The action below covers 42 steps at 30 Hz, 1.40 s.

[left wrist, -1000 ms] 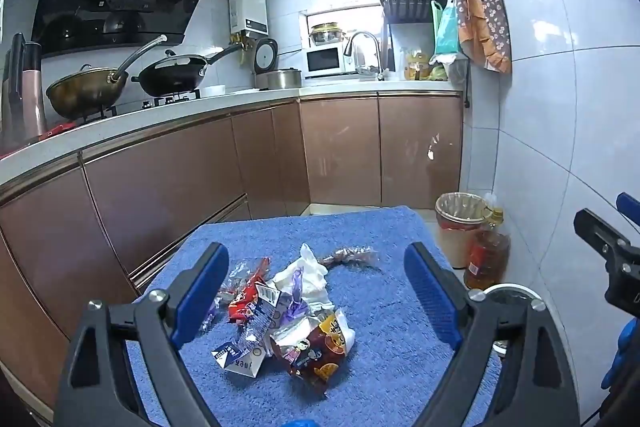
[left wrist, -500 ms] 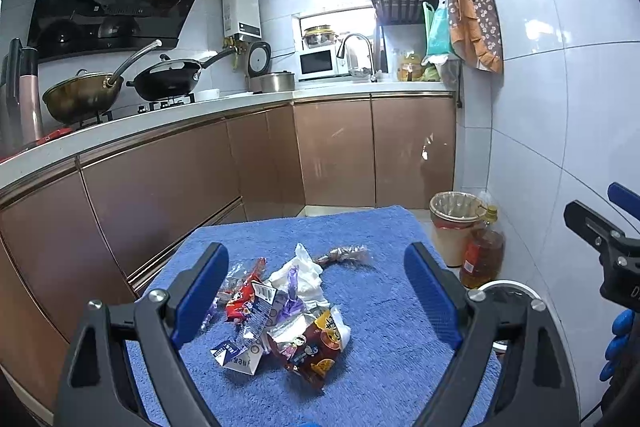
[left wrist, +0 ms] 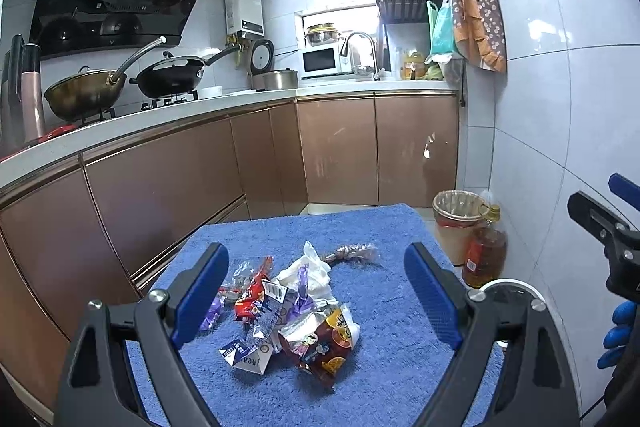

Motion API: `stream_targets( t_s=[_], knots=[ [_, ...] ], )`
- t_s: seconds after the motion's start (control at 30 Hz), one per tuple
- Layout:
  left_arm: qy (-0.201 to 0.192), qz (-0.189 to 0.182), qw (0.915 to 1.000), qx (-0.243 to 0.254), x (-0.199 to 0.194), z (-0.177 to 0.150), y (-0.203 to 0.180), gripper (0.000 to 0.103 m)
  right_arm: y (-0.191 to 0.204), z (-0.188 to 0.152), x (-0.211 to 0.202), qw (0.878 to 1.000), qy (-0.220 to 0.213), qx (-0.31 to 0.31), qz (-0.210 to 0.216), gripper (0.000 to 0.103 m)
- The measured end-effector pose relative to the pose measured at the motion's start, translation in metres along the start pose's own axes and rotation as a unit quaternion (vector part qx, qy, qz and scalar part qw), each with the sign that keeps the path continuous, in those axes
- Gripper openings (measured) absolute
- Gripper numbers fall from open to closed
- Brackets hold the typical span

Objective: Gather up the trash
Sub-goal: 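Move both tools toward the pile of wrappers on the blue towel, then grasp the blue milk carton with the left tool while the right grasps a snack bag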

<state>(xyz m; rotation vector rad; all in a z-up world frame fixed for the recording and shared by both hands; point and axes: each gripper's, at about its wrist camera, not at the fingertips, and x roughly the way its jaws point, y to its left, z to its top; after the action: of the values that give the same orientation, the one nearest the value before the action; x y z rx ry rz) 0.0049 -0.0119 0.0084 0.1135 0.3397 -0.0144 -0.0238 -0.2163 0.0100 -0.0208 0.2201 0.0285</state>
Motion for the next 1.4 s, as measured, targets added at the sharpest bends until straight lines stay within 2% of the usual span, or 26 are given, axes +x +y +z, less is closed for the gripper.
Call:
stream_targets(
  t_s=[0.47,1.03,1.23,1.4],
  knots=[
    [0.012,-0.015,0.9997,0.014,0.03,0.004,-0.012,0.09,-0.02,-0.008,0.019,1.0,-0.002,0.015,-0.024,0.103],
    [0.044,-0.047,0.998,0.0,0.08,-0.002,-0.002,0.09,-0.019,-0.008,0.056,0.999,0.026,0.015,-0.019,0.103],
    [0.058,-0.059,0.9964,-0.02,0.096,-0.011,0.017,0.09,-0.008,-0.012,0.076,0.998,0.057,0.01,0.004,0.103],
    [0.068,-0.052,0.996,-0.027,0.102,-0.02,0.052,0.09,0.008,-0.017,0.094,0.993,0.095,0.002,0.062,0.101]
  ],
)
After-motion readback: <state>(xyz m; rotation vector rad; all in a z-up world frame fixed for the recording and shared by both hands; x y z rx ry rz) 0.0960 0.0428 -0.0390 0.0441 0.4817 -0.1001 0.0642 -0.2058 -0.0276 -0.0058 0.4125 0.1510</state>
